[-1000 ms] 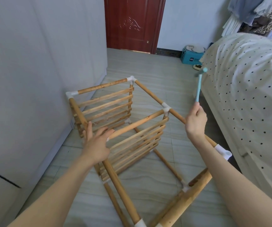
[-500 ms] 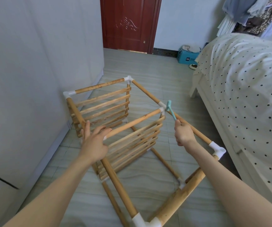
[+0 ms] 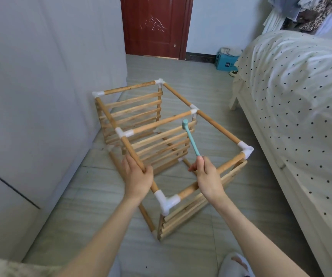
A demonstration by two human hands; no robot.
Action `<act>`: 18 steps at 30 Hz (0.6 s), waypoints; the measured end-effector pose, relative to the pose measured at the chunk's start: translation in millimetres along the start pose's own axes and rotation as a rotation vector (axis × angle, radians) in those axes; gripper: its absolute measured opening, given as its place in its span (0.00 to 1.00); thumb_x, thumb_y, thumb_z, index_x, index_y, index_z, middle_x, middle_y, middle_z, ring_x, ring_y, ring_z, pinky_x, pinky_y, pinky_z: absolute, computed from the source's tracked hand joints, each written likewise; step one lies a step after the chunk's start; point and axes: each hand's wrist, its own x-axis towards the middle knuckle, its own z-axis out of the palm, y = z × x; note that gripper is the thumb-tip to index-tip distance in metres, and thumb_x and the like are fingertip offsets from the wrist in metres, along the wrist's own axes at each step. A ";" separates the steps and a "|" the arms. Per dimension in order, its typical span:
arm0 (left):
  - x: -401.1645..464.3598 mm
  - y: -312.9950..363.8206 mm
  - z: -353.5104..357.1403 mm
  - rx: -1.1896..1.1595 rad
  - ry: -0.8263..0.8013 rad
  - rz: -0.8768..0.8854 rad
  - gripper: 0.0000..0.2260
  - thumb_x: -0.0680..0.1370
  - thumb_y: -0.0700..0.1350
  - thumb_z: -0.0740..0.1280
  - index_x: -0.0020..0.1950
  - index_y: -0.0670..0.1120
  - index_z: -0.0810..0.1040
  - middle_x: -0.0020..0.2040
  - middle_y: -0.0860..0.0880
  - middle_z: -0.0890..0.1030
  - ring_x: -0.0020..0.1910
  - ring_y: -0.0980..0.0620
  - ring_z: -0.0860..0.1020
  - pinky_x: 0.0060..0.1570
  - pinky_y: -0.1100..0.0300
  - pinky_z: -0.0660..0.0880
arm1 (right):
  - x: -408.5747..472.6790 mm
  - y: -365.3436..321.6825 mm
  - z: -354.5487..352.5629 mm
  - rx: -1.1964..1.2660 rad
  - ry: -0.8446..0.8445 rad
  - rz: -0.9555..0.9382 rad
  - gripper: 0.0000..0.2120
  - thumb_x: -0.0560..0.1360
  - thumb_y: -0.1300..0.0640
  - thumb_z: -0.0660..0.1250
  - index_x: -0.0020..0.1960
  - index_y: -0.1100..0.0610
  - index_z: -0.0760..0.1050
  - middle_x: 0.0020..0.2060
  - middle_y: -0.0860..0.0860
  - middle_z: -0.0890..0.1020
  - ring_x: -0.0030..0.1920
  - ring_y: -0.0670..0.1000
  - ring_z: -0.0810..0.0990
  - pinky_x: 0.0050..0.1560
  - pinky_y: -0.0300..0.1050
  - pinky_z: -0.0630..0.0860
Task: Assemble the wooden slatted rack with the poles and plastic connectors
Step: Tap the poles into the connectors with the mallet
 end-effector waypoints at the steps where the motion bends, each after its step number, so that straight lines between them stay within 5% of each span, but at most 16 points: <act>1: -13.9 -3.2 6.5 -0.061 -0.026 -0.018 0.34 0.81 0.47 0.59 0.77 0.41 0.40 0.78 0.47 0.41 0.76 0.50 0.43 0.72 0.58 0.42 | -0.6 0.6 2.8 -0.017 0.000 -0.006 0.17 0.82 0.50 0.48 0.39 0.49 0.69 0.36 0.45 0.79 0.44 0.51 0.78 0.54 0.49 0.71; 6: -10.6 -7.4 21.5 -0.120 -0.143 -0.069 0.29 0.82 0.50 0.54 0.77 0.41 0.43 0.78 0.43 0.46 0.77 0.46 0.45 0.75 0.51 0.45 | 4.7 -5.9 -8.4 0.178 -0.012 0.068 0.19 0.82 0.52 0.49 0.39 0.55 0.72 0.32 0.49 0.78 0.39 0.50 0.77 0.49 0.50 0.76; 10: 30.6 8.0 12.5 0.032 -0.179 -0.060 0.30 0.81 0.56 0.52 0.76 0.39 0.50 0.77 0.40 0.51 0.76 0.44 0.50 0.74 0.49 0.50 | -13.5 -19.1 -13.4 0.121 -0.001 0.052 0.18 0.82 0.52 0.50 0.42 0.56 0.75 0.30 0.47 0.72 0.33 0.45 0.71 0.38 0.43 0.67; 14: 35.1 13.7 1.5 0.257 -0.204 0.190 0.26 0.83 0.51 0.47 0.77 0.42 0.44 0.78 0.44 0.42 0.76 0.47 0.41 0.74 0.54 0.42 | -58.1 -6.7 -6.9 -0.088 -0.179 0.019 0.15 0.81 0.55 0.54 0.48 0.57 0.78 0.36 0.52 0.80 0.40 0.53 0.77 0.44 0.44 0.69; 18: 36.1 3.4 -18.3 0.491 -0.343 0.421 0.23 0.83 0.39 0.50 0.77 0.45 0.48 0.78 0.50 0.42 0.76 0.48 0.39 0.73 0.55 0.42 | -65.0 -34.2 -22.6 0.051 0.101 -0.159 0.13 0.81 0.54 0.54 0.41 0.52 0.72 0.24 0.43 0.72 0.29 0.44 0.69 0.32 0.44 0.63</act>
